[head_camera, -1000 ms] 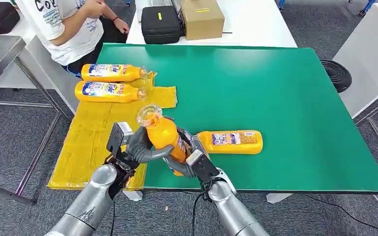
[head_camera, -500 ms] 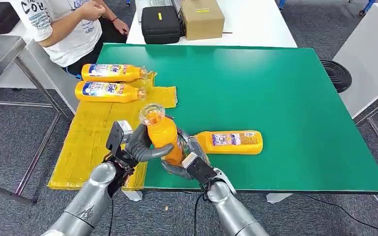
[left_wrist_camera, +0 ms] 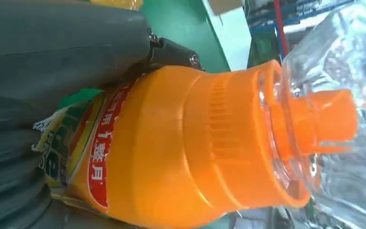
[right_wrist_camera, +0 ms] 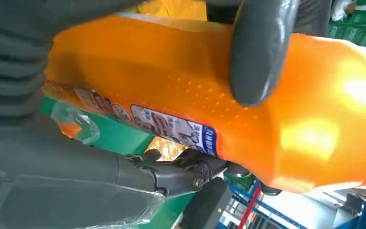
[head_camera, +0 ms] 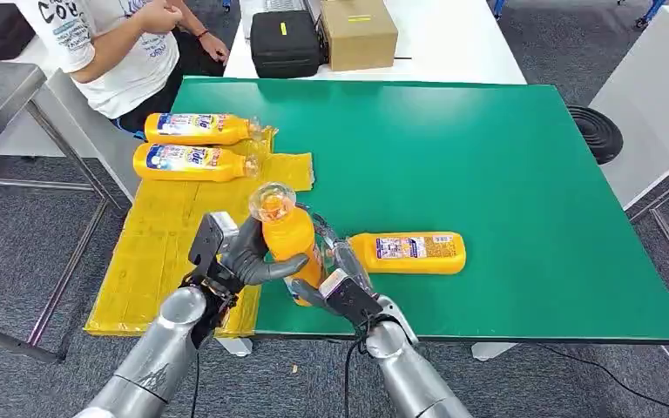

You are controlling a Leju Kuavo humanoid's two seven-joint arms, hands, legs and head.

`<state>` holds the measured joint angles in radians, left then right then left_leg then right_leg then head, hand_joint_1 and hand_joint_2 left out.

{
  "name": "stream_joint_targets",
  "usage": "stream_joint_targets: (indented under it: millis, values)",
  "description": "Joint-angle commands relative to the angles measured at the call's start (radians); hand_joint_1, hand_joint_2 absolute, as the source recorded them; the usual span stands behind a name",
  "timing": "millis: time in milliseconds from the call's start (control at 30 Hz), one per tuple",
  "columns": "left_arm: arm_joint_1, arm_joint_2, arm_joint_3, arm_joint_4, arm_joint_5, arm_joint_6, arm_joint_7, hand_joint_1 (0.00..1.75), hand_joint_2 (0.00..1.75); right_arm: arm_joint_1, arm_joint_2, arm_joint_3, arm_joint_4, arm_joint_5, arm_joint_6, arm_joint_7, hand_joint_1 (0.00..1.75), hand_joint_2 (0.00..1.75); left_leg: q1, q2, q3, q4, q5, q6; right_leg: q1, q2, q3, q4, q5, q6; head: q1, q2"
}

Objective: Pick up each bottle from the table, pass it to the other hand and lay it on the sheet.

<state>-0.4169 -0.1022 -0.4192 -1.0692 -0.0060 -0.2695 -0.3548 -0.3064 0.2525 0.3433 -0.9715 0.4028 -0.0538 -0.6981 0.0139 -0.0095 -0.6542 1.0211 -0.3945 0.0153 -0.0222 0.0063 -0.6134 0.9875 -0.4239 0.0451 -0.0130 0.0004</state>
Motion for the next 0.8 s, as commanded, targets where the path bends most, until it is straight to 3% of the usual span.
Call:
stream_joint_targets:
  millis: [33,67,167,267,367,567,700,800]
  values:
    - [-0.023,0.038,0.111,-0.024,-0.100,0.172,0.024,1.75,1.75,0.044,-0.021,-0.057,-0.137,0.020,-0.006,0.009,0.00,0.00,0.000,0.001,0.002,0.000,-0.001,0.000,0.001,0.001,0.002,0.000,-0.001,-0.002,0.000,0.000]
    - [-0.025,0.041,0.115,-0.024,-0.098,0.170,0.024,1.75,1.75,0.045,-0.021,-0.057,-0.139,0.020,-0.006,0.009,0.00,0.00,0.000,0.002,0.004,0.000,-0.002,0.000,0.001,0.001,0.004,0.000,-0.001,-0.003,0.000,0.000]
    - [-0.057,0.053,0.153,-0.018,-0.232,0.344,0.023,1.75,1.75,0.071,-0.024,-0.056,-0.193,0.028,-0.007,0.008,0.00,0.00,0.001,0.001,0.005,0.000,-0.002,-0.001,0.002,0.000,0.004,0.000,-0.002,-0.003,0.000,0.000]
    - [-0.071,0.054,0.178,-0.007,-0.240,0.334,0.024,1.75,1.75,0.080,-0.027,-0.055,-0.214,0.033,-0.005,0.012,0.00,0.00,0.001,-0.001,0.001,0.000,0.000,0.000,0.001,-0.002,0.001,0.000,-0.001,-0.001,0.000,0.000]
    - [-0.097,0.068,0.200,0.005,-0.307,0.418,0.025,1.75,1.75,0.090,-0.032,-0.052,-0.231,0.035,-0.005,0.011,0.00,0.00,0.001,0.001,0.004,0.001,-0.002,0.000,0.002,0.000,0.004,0.000,-0.002,-0.002,0.000,0.000]
    - [-0.175,0.135,0.204,-0.010,-0.394,0.390,0.048,1.75,1.75,0.117,-0.036,-0.053,-0.297,0.036,-0.014,0.002,0.00,0.00,0.001,0.001,0.002,0.001,-0.001,-0.001,0.002,-0.001,0.002,0.001,-0.001,-0.003,0.000,0.000]
    - [-0.179,0.135,0.210,-0.016,-0.398,0.383,0.056,1.75,1.75,0.120,-0.037,-0.055,-0.307,0.036,-0.014,0.002,0.00,0.00,0.001,0.000,0.002,0.000,-0.001,0.000,0.002,-0.002,0.003,0.000,-0.001,-0.002,0.000,0.000]
    - [-0.243,0.225,0.077,0.029,-0.626,0.284,0.136,1.75,1.75,0.145,-0.048,-0.076,-0.371,0.048,-0.028,0.001,0.00,0.00,0.001,0.000,0.004,0.001,-0.002,0.000,0.002,-0.002,0.004,0.000,-0.002,-0.003,0.000,0.000]
